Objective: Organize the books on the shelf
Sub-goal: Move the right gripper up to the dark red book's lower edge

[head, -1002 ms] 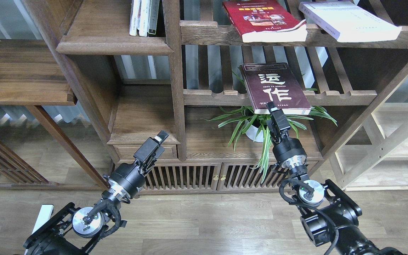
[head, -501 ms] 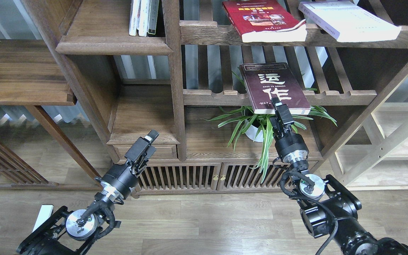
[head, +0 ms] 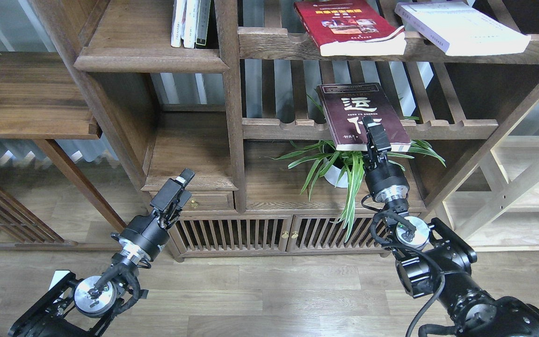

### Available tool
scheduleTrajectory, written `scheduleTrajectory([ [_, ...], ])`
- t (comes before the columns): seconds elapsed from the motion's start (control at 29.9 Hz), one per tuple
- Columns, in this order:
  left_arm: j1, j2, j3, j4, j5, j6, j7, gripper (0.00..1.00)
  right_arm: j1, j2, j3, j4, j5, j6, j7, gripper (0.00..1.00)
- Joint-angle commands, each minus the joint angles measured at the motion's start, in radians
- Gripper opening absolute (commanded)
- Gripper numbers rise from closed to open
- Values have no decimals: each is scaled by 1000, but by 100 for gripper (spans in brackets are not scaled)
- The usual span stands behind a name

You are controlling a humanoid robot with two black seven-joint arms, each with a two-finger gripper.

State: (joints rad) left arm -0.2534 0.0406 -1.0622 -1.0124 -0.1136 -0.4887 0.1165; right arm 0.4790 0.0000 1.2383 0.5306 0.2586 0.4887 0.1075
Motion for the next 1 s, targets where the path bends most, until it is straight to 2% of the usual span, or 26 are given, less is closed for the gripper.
scheduleTrajectory([
  [0.0, 0, 12, -1, 0, -17, 0, 0, 99, 1, 0, 0, -1, 5, -10, 0, 100],
  [0.13, 3, 27, -1, 0, -46, 0, 3, 99, 1, 0, -2, -3, 4, -58, 0, 100],
  [0.67, 8, 32, 1, 0, -46, 0, 2, 99, 3, 0, -17, -9, 4, -78, 0, 99],
  [0.97, 13, 32, 1, 0, -47, 0, 2, 99, 16, 0, -3, -9, 5, -91, 3, 92],
])
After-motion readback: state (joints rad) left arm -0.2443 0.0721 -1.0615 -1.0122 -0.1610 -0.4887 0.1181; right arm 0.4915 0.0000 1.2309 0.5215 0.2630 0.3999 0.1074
